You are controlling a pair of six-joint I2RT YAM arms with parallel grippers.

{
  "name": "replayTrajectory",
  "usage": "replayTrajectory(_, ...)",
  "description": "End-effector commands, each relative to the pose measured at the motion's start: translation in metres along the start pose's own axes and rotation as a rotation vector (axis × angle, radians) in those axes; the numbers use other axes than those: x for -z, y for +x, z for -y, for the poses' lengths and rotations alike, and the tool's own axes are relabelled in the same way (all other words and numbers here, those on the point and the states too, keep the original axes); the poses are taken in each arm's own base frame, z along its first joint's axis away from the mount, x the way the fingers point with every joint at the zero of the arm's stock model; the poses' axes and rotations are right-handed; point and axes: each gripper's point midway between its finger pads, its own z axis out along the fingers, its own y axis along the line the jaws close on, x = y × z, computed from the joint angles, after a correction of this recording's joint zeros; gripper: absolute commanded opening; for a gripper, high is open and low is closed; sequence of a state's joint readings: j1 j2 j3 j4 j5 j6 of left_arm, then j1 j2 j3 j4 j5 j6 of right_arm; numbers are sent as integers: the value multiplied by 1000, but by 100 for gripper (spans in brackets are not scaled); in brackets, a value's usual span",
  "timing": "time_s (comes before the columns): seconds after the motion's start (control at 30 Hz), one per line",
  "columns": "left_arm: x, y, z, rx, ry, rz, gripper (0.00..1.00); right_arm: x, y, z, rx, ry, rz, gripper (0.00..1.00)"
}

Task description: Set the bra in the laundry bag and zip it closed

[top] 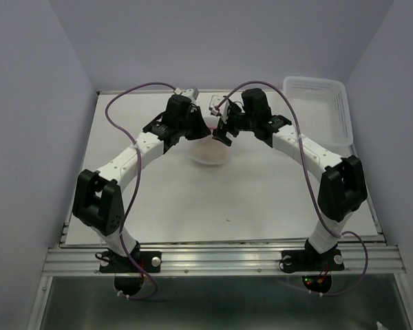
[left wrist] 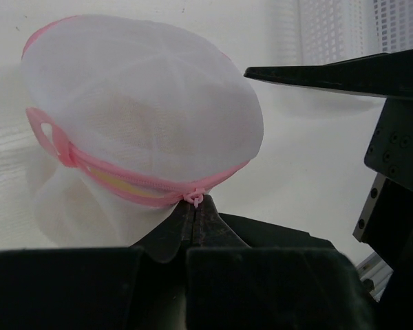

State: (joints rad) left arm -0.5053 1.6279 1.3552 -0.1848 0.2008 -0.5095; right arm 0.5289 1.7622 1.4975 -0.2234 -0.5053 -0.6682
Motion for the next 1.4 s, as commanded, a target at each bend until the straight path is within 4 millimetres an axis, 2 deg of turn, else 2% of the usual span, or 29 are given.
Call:
replayTrajectory(0.0,5,-10,11,-36,26,37,0,-4,-17,10,57,9,51,88)
replayTrajectory(0.1,5,-10,13,-40,33,36,0,-8,-18,11,67,-1,58,80)
replayTrajectory(0.17,6,-9,14,-45,36,36,0,-12,-17,14,73,-2,59,67)
replayTrajectory(0.2,6,-9,15,-47,37,35,0,-13,-17,14,76,-3,60,51)
replayTrajectory(0.3,5,-6,11,-41,24,27,0,-15,-12,13,100,-12,53,27)
replayTrajectory(0.37,3,-3,7,-31,7,18,0,-14,-9,10,131,-15,48,19)
replayTrajectory(0.4,3,-3,5,-24,2,16,0,-12,-12,12,146,-11,53,19)
replayTrajectory(0.53,4,-1,-14,32,-29,8,0,-8,2,10,190,13,16,11)
replayTrajectory(0.73,11,4,-55,120,-91,12,0,-3,9,11,214,44,-5,7)
replayTrajectory(0.77,12,11,-65,133,-105,0,0,-2,10,11,212,46,-3,6)
replayTrajectory(0.8,15,9,-73,151,-117,11,0,1,8,16,214,63,10,4)
replayTrajectory(0.97,16,29,-104,206,-150,-18,0,7,12,10,231,57,23,2)
replayTrajectory(1.07,13,37,-122,241,-155,-27,0,17,14,15,241,71,35,1)
replayTrajectory(1.17,8,37,-129,252,-155,-25,0,20,17,6,234,36,60,1)
replayTrajectory(1.2,7,36,-129,249,-145,-22,0,25,17,9,227,42,64,1)
replayTrajectory(1.3,8,29,-119,223,-99,-11,0,27,12,6,221,34,80,1)
replayTrajectory(1.37,10,24,-114,200,-81,-2,0,27,11,3,223,22,89,6)
